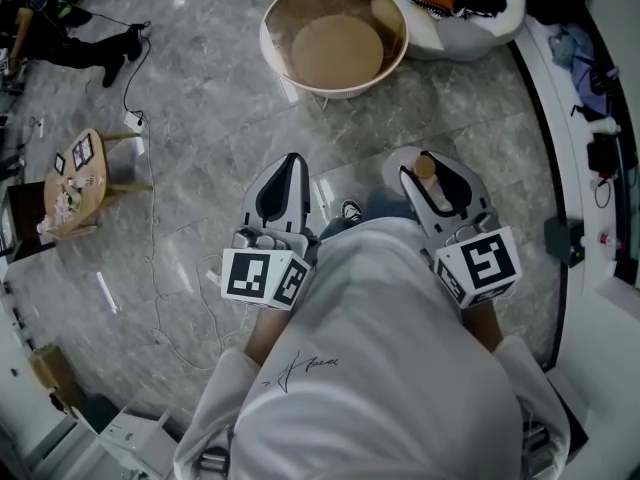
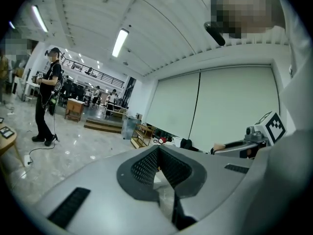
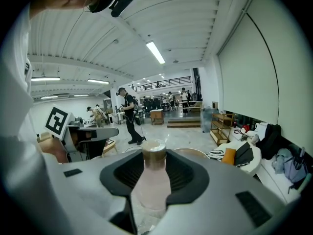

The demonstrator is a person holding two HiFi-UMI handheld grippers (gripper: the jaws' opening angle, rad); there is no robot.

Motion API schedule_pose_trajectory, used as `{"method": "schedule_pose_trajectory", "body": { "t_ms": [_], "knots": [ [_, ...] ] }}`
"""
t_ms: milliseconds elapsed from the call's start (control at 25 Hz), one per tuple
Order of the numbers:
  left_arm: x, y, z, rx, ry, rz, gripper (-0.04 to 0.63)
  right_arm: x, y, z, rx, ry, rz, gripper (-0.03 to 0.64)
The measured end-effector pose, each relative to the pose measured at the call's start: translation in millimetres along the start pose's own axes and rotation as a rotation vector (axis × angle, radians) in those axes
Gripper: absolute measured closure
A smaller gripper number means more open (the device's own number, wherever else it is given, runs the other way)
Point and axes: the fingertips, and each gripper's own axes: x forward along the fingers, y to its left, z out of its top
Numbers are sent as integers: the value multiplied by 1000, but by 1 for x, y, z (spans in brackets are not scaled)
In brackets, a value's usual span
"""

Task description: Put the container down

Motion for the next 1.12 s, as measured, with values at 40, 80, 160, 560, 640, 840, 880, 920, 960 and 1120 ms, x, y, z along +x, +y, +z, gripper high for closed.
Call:
{"method": "schedule_pose_trajectory", "body": {
  "t_ms": [40, 80, 160, 560, 640, 840, 880, 920, 960, 1120],
  "knots": [
    [3, -2, -1, 2, 6, -6, 577, 2, -4, 1, 5, 2, -1, 469],
    [7, -3, -2, 5, 13, -9, 577, 3, -8, 2, 9, 4, -2, 469],
    [17, -5, -3, 7, 25, -8, 577, 9, -17, 4, 15, 6, 3, 469],
    [93, 7, 15, 32, 11, 68, 577, 60, -83, 26, 7, 3, 58, 469],
    [112, 12, 21, 34, 11, 89, 577, 73, -99, 35, 2, -1, 76, 468],
    [164, 14, 35, 34, 7, 114, 577, 102, -145, 52, -9, 0, 111, 468],
    [173, 14, 39, 32, 2, 121, 577, 107, -154, 55, -13, 2, 118, 468],
    [182, 14, 41, 30, -2, 129, 577, 112, -162, 57, -16, 2, 127, 468],
    [190, 14, 44, 26, -4, 137, 577, 117, -170, 60, -17, 2, 135, 468],
    [228, 13, 50, 10, -2, 159, 577, 136, -202, 70, -25, 0, 171, 468]
  ]
}}
